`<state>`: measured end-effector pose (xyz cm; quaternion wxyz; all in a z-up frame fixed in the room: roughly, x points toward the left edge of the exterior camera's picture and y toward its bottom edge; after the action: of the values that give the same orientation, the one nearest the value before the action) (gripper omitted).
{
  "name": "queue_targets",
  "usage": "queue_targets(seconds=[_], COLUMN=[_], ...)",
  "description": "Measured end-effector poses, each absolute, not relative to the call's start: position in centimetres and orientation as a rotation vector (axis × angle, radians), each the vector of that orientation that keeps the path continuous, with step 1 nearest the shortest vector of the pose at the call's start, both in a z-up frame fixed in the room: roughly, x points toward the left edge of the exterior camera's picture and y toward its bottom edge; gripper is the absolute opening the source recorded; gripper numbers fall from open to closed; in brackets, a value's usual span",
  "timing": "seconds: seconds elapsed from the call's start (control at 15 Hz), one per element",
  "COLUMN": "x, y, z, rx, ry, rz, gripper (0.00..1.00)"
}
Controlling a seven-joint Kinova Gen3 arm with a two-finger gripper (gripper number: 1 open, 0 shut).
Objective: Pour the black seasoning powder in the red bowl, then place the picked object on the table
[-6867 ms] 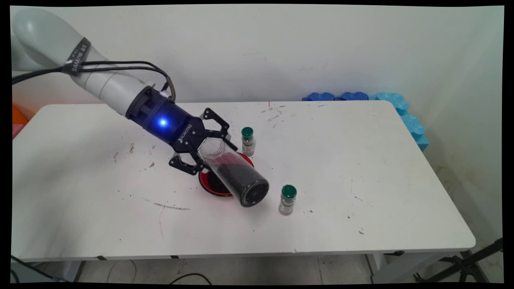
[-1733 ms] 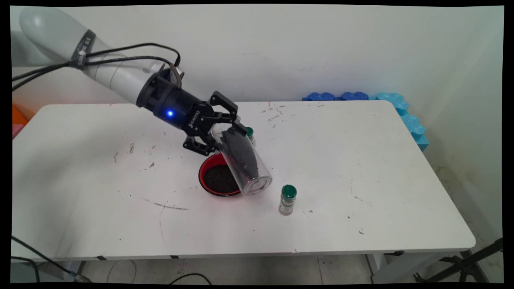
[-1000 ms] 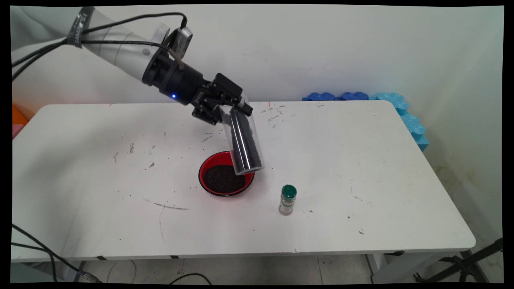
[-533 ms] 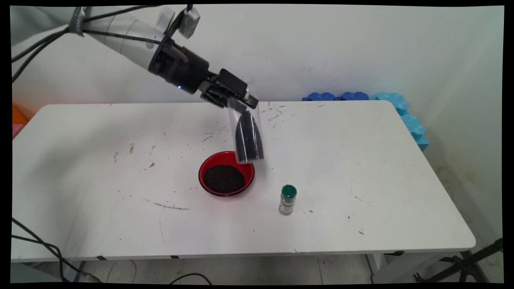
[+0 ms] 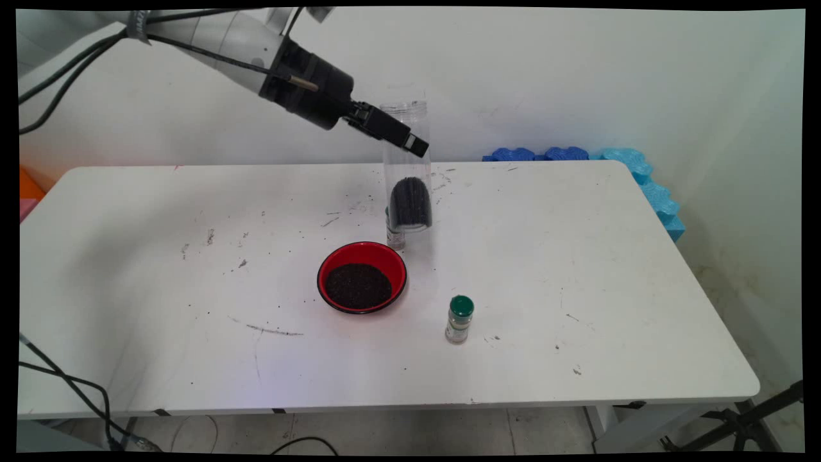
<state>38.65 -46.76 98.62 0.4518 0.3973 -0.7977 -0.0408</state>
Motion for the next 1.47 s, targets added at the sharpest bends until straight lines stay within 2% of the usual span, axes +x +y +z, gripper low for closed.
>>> queue_targets(seconds=[0.67, 1.47], x=[36.4, 34.8], y=[-48.1, -48.6], z=[99.4, 98.8], rx=[0.602, 0.487], ry=[-2.109, -2.138], rz=[0.245, 0.386], gripper=[0.00, 0.00])
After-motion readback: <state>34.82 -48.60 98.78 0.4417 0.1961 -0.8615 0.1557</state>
